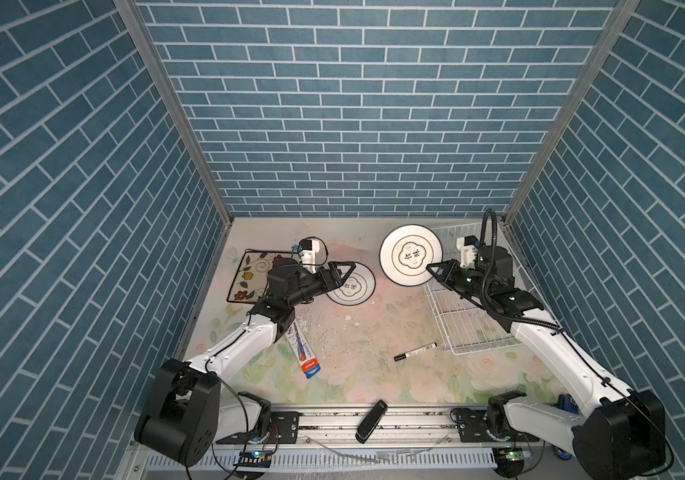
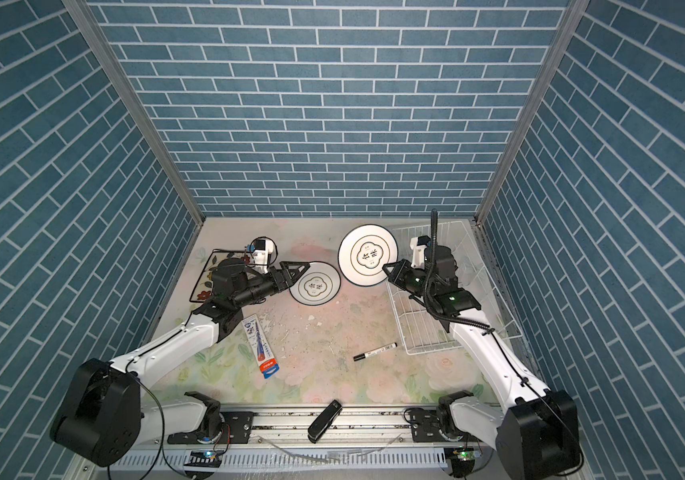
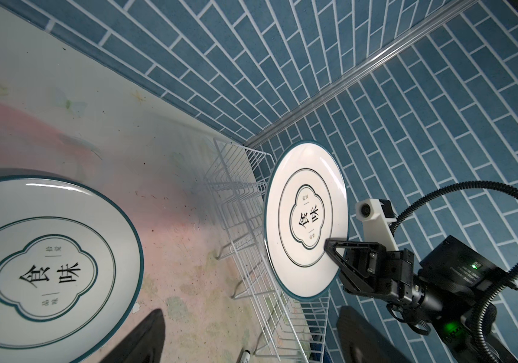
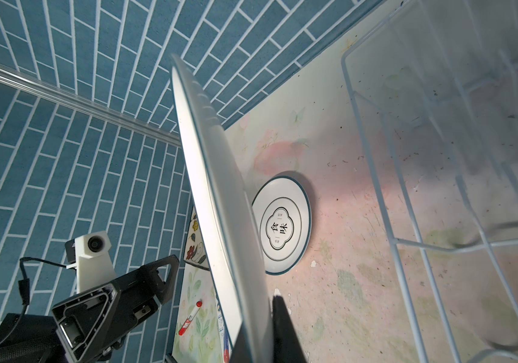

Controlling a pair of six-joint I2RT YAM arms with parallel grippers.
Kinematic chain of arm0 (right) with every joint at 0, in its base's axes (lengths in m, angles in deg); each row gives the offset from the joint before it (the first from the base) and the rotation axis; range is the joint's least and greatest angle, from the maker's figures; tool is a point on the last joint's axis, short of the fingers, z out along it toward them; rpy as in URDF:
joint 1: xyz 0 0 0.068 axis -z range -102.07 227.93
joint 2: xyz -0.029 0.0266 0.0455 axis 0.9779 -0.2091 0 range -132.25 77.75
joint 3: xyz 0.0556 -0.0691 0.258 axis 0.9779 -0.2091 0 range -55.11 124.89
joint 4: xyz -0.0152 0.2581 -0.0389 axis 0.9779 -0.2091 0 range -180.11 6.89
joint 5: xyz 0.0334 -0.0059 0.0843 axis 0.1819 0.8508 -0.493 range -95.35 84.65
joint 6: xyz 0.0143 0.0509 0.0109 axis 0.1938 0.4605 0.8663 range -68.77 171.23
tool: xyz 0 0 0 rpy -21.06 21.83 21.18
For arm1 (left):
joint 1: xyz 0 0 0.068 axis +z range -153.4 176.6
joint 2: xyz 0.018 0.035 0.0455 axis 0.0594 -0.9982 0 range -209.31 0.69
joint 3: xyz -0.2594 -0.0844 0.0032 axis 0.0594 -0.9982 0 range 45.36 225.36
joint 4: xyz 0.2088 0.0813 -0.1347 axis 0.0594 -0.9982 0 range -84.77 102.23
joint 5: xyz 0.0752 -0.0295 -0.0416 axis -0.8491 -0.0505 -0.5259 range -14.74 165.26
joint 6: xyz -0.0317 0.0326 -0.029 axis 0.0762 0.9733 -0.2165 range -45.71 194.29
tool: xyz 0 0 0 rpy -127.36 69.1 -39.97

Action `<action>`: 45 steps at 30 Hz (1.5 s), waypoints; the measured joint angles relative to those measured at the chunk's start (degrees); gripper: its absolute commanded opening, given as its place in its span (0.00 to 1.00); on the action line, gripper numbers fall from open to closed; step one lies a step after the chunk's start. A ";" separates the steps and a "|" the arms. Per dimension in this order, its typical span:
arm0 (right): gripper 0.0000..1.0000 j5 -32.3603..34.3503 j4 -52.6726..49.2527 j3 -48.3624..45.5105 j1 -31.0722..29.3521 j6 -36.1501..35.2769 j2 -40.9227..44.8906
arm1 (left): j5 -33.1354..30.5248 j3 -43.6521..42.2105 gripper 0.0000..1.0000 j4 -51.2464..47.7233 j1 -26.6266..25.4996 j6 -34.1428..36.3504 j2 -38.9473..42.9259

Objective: Unload the plates from the dish rack
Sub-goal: 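Carry the plate toward the left gripper while the left gripper reaches toward it, then close the left gripper on the plate rim and open the right gripper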

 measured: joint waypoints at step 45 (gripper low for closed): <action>0.00 -15.32 13.25 0.00 -5.60 5.33 -9.84 | 6.01 0.98 0.39 14.80 -1.31 -10.01 -10.38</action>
